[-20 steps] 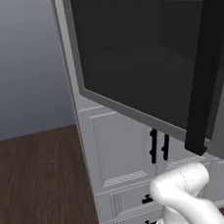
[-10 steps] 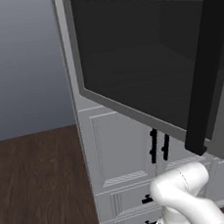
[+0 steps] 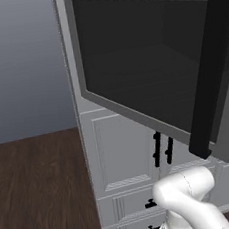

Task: Open the microwave, place the bowl with waffle inside the microwave, then close the microwave door and turn it on.

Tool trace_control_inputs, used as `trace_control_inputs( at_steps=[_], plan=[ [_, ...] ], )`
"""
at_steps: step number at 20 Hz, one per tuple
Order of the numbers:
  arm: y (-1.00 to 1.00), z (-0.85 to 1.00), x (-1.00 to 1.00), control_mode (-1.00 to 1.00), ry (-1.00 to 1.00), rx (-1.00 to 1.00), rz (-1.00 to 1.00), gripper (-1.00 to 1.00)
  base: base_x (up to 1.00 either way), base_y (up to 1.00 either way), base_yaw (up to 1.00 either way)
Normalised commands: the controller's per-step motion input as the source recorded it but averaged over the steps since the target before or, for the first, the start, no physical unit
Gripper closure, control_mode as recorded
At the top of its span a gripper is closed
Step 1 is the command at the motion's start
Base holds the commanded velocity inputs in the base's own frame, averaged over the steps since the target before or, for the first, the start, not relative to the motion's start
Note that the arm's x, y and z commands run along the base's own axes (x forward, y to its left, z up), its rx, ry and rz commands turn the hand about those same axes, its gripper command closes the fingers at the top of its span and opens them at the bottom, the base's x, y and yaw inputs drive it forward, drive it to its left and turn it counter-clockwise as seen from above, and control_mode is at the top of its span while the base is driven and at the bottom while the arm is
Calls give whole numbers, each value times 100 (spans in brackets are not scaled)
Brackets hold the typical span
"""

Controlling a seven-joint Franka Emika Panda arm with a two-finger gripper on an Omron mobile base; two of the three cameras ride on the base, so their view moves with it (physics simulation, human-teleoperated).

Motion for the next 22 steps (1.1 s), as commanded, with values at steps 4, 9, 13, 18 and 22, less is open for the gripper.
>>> trace_control_inputs(
  at_steps=[4, 9, 13, 18, 22],
  plan=[
    [26, -6, 45, -100, 7, 0, -1, -100, 0, 0, 0],
    [42, -3, 34, -100, 15, 0, 0, -100, 0, 0, 0],
    [65, -3, 32, -100, 26, 0, 0, -100, 0, 0, 0],
    [92, 0, 1, -100, 11, -5, 0, -100, 0, 0, 0],
    [100, 1, -58, -100, 0, -12, 2, -100, 0, 0, 0]
  ],
)
